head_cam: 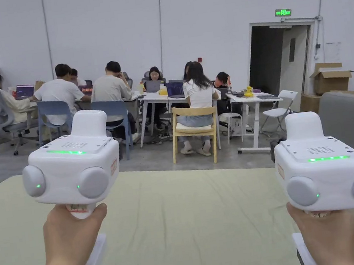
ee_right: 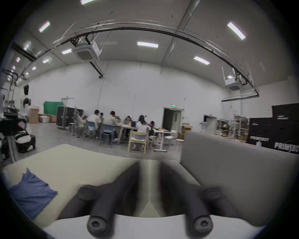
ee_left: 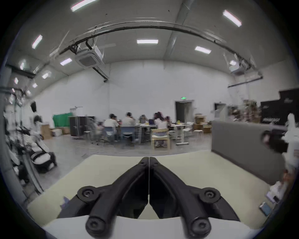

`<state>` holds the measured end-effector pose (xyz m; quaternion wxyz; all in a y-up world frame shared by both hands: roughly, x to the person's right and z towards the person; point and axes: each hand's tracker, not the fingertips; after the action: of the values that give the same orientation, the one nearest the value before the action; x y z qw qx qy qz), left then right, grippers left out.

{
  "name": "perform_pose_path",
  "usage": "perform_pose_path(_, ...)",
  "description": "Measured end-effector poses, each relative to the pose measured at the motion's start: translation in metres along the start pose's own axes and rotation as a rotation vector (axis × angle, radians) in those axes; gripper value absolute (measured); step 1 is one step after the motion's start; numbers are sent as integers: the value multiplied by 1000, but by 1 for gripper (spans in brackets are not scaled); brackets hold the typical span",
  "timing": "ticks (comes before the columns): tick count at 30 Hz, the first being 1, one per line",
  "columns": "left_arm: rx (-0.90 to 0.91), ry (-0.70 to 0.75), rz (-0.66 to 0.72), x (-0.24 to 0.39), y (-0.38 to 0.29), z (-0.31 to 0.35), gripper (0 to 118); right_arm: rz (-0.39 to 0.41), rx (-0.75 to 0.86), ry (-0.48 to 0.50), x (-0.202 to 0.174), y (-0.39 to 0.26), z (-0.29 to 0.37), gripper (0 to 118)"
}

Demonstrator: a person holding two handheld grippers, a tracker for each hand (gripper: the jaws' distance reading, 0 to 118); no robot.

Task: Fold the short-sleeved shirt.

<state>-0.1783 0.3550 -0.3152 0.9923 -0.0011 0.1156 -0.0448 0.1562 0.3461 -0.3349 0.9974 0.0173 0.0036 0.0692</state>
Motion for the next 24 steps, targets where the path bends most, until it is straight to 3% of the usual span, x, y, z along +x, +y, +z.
perform_pose_path(1, -13, -72, 20, 1, -3, -6, 0, -34, -17, -31, 3, -4, 0, 3)
perform_pose_path(3, -40, -115, 36, 2, -4, -8, 0, -140, -57, 156, 17, -11, -4, 3)
perform_pose_path(4, -29, -94, 16, 6, -6, -8, 0, -152, -79, 170, 19, -11, -3, 3)
perform_pose_path(7, -2, -62, -8, 9, -3, 1, 0, -115, -64, 141, 16, -18, -2, 3)
perform_pose_path(12, -21, -36, 16, -19, -14, 10, 0, -122, -39, 192, -7, -23, -3, 3)
perform_pose_path(15, -42, 64, -32, -64, -26, 31, 0, -127, -36, 287, -50, -22, -2, 3)
perform_pose_path(20, -117, 307, -11, -182, -49, 75, 0, -138, -34, 487, -168, -21, 12, 3)
perform_pose_path(24, -181, 495, -93, -255, -63, 141, 0, -193, -74, 644, -259, -22, 25, 3)
